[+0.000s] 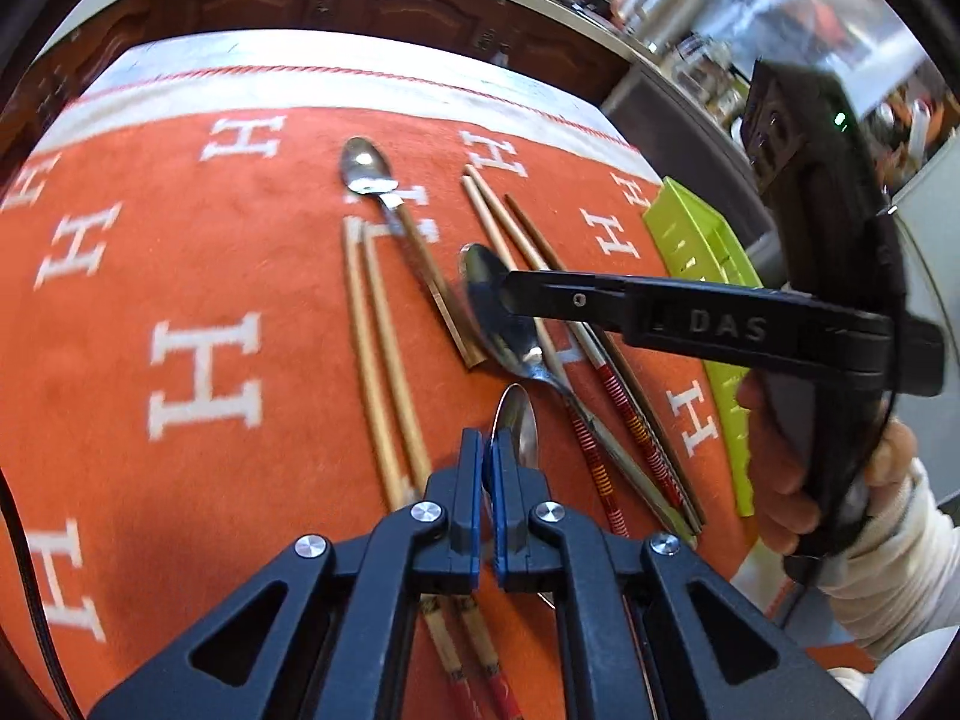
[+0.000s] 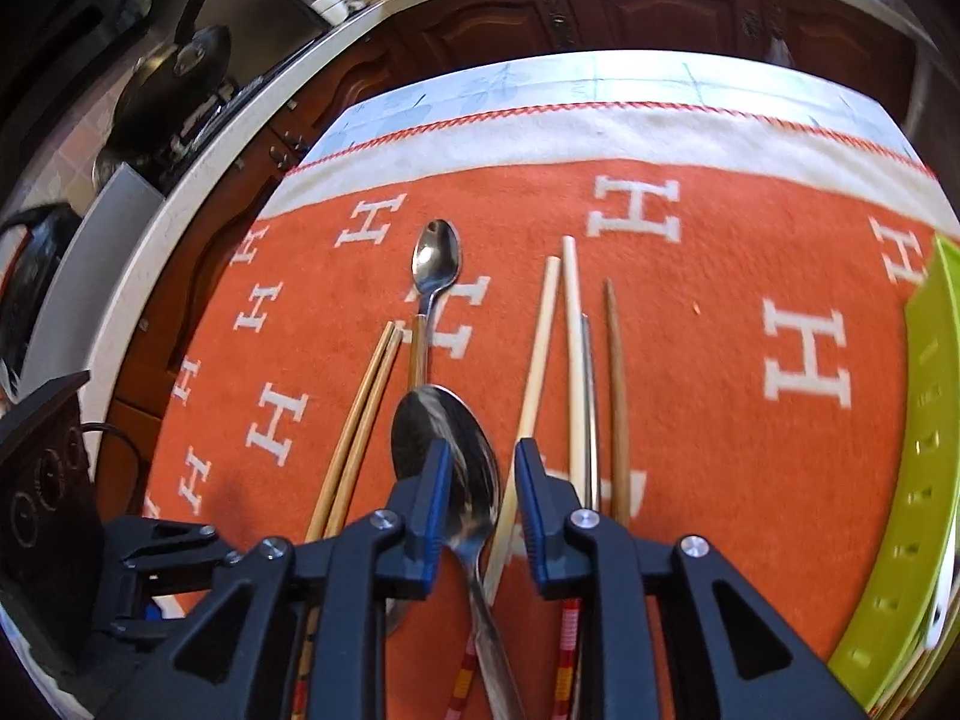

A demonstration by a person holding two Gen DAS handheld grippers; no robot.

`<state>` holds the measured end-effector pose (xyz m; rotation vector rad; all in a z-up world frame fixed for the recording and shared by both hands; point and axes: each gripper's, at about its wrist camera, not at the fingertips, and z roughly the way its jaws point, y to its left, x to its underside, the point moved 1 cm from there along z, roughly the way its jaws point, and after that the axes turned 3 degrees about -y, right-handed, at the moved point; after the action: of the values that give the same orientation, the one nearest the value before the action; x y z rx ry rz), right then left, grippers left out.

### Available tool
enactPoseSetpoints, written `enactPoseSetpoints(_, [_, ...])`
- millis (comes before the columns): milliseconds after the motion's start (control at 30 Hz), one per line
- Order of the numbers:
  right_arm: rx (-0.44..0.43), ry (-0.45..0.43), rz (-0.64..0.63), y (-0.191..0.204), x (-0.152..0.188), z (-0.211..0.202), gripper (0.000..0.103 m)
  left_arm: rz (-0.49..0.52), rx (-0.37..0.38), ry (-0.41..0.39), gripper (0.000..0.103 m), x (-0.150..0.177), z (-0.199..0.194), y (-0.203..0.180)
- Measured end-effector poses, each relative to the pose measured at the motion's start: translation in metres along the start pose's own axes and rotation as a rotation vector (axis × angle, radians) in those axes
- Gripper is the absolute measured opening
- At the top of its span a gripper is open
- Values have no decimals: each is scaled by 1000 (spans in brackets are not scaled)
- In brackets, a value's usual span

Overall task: Organize utensils
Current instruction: 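Grasp a silver spoon with the right gripper while the left gripper holds its spoon, then carry both spoons over the green tray with both grippers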

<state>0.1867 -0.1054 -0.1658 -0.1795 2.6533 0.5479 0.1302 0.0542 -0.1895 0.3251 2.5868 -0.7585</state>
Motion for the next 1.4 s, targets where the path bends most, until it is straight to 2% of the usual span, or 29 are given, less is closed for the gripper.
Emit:
enactPoseSetpoints(200, [38,-7,-145,18,-4,8,35,-67,23,-30,1,8,-16,14])
enactPoseSetpoints(367, [39,24,-248,32,2,12,35,-92,28,-49,1,7,-21,20])
enactPoseSetpoints(467, [67,22,-315,39,11,16,31,-112,31,-52,1,6,-20,23])
enactPoseSetpoints(500, [61,22,-320,40,12,16,20,-117,31,-53,1,6,-19,24])
enactPoseSetpoints(533, [55,18,-308,39,11,14,14,-120,31,-54,1,6,-20,25])
enactPoseSetpoints(633, [23,6,-262,34,9,7,3,-125,32,-57,1,4,-23,26])
enactPoseSetpoints(767, [-17,-2,-206,28,14,-4,2,-115,41,-77,1,2,-32,22])
enactPoseSetpoints(933, [-45,-64,-157,24,28,-25,2,-105,56,-103,1,-1,-43,11])
enactPoseSetpoints(1167, [-64,-217,-59,6,42,-102,2,-48,68,-140,1,-6,-67,-21])
enactPoseSetpoints(1400, [-55,-369,56,-36,54,-193,2,57,125,-147,1,-24,-73,-84])
